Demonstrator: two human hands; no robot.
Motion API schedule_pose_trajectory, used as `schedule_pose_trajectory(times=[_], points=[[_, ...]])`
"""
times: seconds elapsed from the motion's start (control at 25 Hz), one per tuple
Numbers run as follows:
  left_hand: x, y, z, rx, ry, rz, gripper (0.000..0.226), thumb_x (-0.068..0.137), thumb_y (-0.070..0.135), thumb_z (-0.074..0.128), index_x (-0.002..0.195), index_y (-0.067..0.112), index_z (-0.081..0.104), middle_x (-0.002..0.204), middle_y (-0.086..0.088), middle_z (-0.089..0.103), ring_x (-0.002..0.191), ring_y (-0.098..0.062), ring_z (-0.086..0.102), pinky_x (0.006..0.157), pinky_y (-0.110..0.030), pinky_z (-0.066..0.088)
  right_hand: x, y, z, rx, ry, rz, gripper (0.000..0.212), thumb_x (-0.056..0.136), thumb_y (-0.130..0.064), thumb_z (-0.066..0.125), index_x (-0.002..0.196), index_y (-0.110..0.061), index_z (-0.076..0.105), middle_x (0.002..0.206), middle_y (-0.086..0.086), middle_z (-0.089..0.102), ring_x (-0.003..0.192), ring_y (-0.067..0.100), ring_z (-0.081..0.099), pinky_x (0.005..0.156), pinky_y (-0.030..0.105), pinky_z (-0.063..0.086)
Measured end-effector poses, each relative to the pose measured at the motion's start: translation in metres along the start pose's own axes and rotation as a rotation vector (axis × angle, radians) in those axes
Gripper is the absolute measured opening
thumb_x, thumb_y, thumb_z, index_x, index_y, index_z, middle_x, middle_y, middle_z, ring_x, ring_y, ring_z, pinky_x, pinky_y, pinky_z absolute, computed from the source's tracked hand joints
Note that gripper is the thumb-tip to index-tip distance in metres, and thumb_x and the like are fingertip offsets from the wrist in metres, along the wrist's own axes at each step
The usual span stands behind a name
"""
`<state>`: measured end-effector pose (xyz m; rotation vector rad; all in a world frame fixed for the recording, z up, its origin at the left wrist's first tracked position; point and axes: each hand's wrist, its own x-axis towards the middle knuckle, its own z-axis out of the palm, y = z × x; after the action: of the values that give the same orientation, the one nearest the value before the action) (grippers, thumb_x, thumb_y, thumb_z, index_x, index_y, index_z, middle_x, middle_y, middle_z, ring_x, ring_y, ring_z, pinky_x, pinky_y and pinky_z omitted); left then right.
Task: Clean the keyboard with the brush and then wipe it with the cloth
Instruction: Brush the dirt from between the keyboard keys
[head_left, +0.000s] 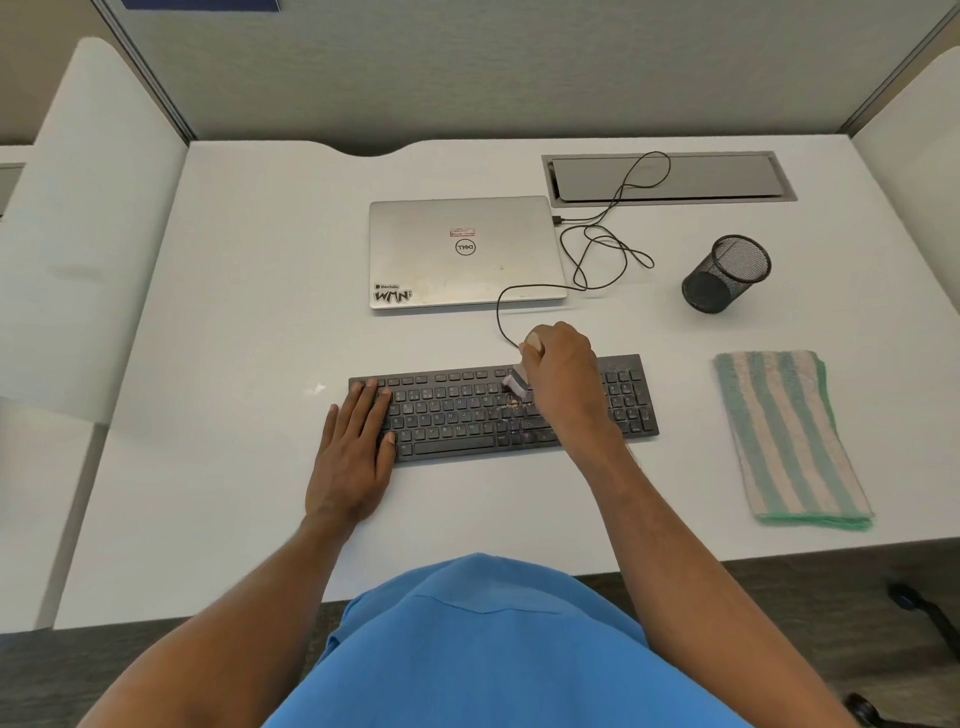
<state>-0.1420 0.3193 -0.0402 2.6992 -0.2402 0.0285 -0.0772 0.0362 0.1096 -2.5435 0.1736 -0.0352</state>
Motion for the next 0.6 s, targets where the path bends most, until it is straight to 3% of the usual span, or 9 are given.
schedule_pose_trajectory(times=[0.08,0.12,0.24,0.32,0.4,0.48,0.6], points=[[0.0,0.001,0.0,-0.002,-0.001,0.004,0.062,0.108,0.034,0.032,0.168,0.021,0.024,0.177,0.003,0.016,0.164,-0.013,0.005,0.133,-0.048,0.011,-0.003,-0.002,-0.002,0.053,0.029,-0.002,0.031,0.1,-0.013,0.053,0.069,-0.008,0.051,0.078,0.004,0.052,0.062,0.008,0.049,0.054,0.017,0.036],[0.001,0.001,0.0,-0.002,-0.001,0.004,0.063,0.108,0.034,0.032,0.168,0.021,0.024,0.177,0.003,0.016,0.164,-0.013,0.005,0.133,-0.048,0.011,-0.005,-0.003,-0.003,0.06,0.026,-0.002,0.032,0.101,-0.012,0.053,0.069,-0.007,0.051,0.078,0.004,0.05,0.061,0.004,0.044,0.051,0.015,0.032],[0.001,0.001,0.0,0.002,-0.002,0.003,0.062,0.108,0.035,0.032,0.168,0.021,0.024,0.177,0.003,0.016,0.164,-0.012,0.004,0.133,-0.048,0.011,-0.009,-0.001,0.0,-0.015,-0.04,-0.014,0.026,0.102,-0.011,0.052,0.079,-0.004,0.06,0.085,0.004,0.053,0.067,0.011,0.049,0.049,0.012,0.031],[0.001,0.001,0.0,0.006,-0.003,0.003,0.062,0.108,0.035,0.032,0.168,0.021,0.024,0.177,0.003,0.016,0.164,-0.012,0.004,0.133,-0.048,0.011,-0.01,0.001,-0.002,0.004,-0.1,-0.008,0.02,0.103,-0.006,0.048,0.092,0.001,0.064,0.093,0.003,0.052,0.078,0.018,0.06,0.055,0.011,0.046],[0.001,0.001,0.0,0.005,-0.002,0.002,0.062,0.108,0.035,0.031,0.168,0.021,0.025,0.177,0.003,0.016,0.164,-0.012,0.004,0.133,-0.048,0.011,-0.01,0.001,-0.006,0.083,-0.131,-0.037,0.018,0.102,-0.001,0.047,0.095,0.005,0.063,0.088,-0.001,0.049,0.083,0.022,0.066,0.065,0.017,0.059],[0.001,0.0,0.001,0.005,-0.002,0.0,0.062,0.108,0.035,0.031,0.168,0.021,0.024,0.177,0.004,0.015,0.164,-0.012,0.004,0.133,-0.048,0.011,-0.011,-0.007,-0.01,0.085,-0.163,-0.1,0.016,0.101,0.0,0.05,0.094,0.002,0.064,0.086,-0.003,0.047,0.078,0.008,0.062,0.067,0.006,0.052],[0.0,0.0,0.001,0.01,-0.006,0.002,0.062,0.108,0.035,0.031,0.169,0.021,0.023,0.177,0.004,0.014,0.164,-0.012,0.003,0.133,-0.048,0.011,-0.01,-0.019,-0.007,0.066,-0.275,-0.167,0.014,0.101,-0.002,0.053,0.1,0.002,0.067,0.09,0.0,0.052,0.071,-0.003,0.052,0.057,-0.005,0.037]])
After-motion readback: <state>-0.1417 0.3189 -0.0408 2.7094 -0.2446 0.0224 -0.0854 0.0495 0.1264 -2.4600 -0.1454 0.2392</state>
